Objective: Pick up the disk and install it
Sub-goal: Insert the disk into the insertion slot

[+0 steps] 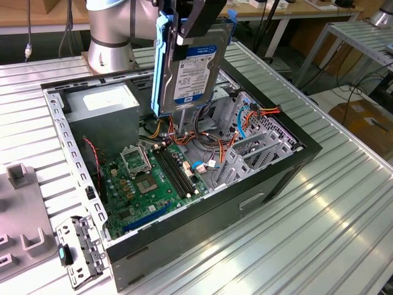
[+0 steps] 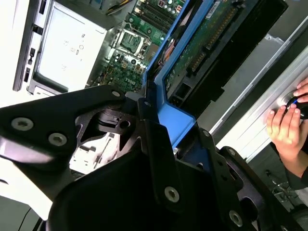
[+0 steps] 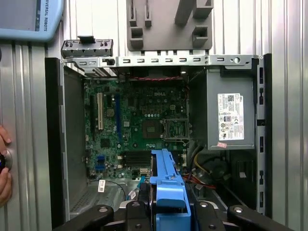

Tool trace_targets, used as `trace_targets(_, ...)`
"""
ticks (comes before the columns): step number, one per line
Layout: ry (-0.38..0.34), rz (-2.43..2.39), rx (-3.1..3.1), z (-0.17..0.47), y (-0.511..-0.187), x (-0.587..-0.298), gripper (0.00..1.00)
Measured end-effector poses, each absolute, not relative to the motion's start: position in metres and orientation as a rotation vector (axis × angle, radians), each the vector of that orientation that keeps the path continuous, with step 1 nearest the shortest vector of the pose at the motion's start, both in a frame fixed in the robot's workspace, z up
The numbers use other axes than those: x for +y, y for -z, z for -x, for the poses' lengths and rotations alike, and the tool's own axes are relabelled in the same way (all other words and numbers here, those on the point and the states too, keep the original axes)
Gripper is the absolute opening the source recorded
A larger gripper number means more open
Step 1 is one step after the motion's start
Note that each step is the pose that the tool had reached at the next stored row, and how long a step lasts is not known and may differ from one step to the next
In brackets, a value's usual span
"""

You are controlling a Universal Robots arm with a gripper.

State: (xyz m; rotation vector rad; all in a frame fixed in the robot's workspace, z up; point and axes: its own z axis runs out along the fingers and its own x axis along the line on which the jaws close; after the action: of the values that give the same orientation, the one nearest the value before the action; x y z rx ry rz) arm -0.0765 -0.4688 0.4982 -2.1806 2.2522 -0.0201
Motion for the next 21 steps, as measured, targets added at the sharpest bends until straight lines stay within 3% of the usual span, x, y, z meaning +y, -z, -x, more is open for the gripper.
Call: trace_targets(21,0.020,2.181,2.252,0.076,-0.498,-0.482,0.37)
